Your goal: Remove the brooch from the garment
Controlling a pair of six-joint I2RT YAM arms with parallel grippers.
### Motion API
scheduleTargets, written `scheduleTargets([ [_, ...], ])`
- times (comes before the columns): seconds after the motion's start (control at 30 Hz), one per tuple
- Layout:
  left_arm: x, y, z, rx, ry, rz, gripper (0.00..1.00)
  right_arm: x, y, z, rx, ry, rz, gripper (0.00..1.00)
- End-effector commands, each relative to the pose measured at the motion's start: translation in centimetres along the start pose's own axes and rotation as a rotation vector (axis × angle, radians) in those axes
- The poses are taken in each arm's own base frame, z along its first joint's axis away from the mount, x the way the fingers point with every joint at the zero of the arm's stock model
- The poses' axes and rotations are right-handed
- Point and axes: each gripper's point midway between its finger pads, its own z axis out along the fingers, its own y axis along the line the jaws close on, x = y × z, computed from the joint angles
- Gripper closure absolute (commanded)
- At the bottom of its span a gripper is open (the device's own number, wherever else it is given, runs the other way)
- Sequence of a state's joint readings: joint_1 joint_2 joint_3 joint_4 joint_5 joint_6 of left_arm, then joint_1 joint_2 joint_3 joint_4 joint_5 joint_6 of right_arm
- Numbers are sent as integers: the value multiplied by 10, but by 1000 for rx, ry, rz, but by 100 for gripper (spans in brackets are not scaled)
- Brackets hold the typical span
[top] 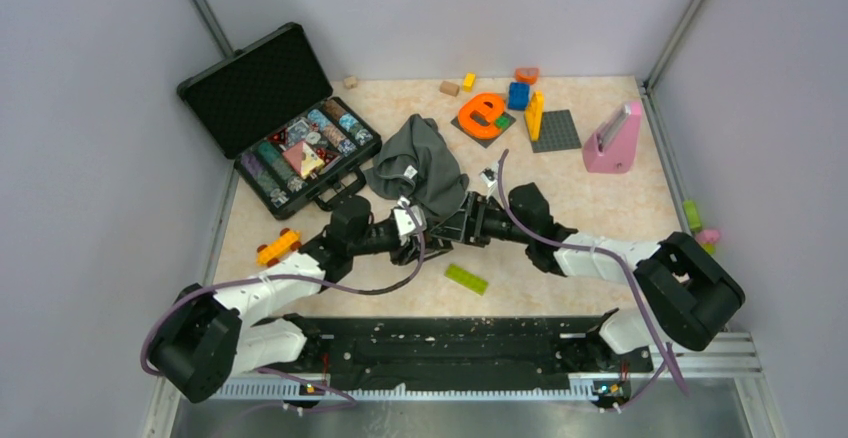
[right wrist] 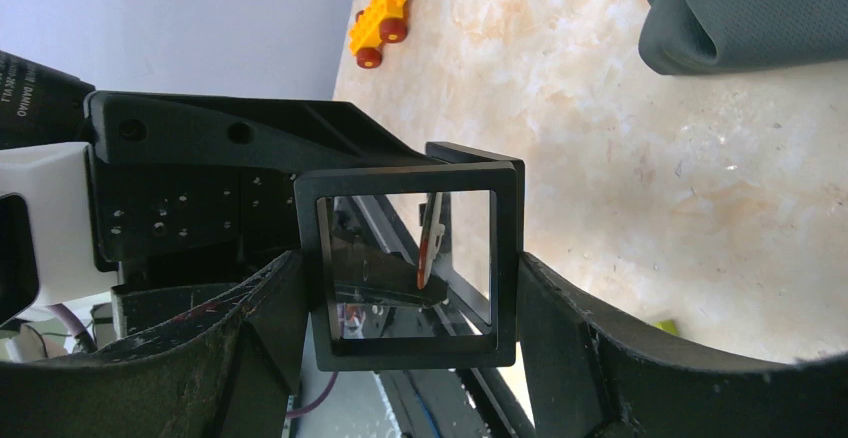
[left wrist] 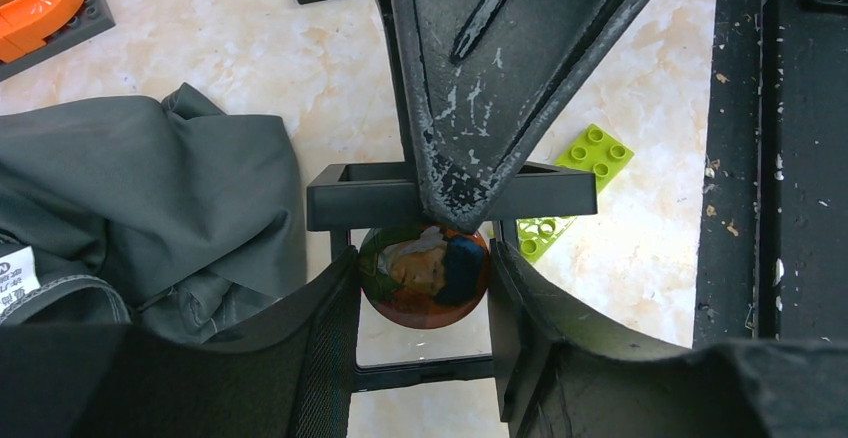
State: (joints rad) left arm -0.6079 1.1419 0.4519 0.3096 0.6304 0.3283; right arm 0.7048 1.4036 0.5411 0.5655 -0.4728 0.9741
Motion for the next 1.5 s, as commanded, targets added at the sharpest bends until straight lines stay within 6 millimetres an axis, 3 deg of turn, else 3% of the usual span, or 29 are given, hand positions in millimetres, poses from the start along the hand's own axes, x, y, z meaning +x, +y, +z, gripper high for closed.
scheduleTargets([
  [0.0,-10,1,2,8,-8,32,61,-4,7,2,-29,-26,-15,46],
  [0.27,-9,0,2,8,-8,34,46,-5,7,6,-35,-23,-9,46],
  [0.37,-9,0,1,3,-9,37,33,-6,8,7,-41,-23,-6,46],
  [0.67,-14,12,-5,-87,-7,16,27,-10,-1,3,-22,-36,8,46],
  [0.97,-29,24,-17,-206,-75,-42,14,-21,-31,-6,-12,-63,47,47],
  [1.23,-24,40,-24,-315,-59,-64,12,-34,-63,-22,24,-104,82,47],
  [1.47,-26,36,-24,-293,-64,-54,12,-47,-97,-44,108,-147,82,47],
])
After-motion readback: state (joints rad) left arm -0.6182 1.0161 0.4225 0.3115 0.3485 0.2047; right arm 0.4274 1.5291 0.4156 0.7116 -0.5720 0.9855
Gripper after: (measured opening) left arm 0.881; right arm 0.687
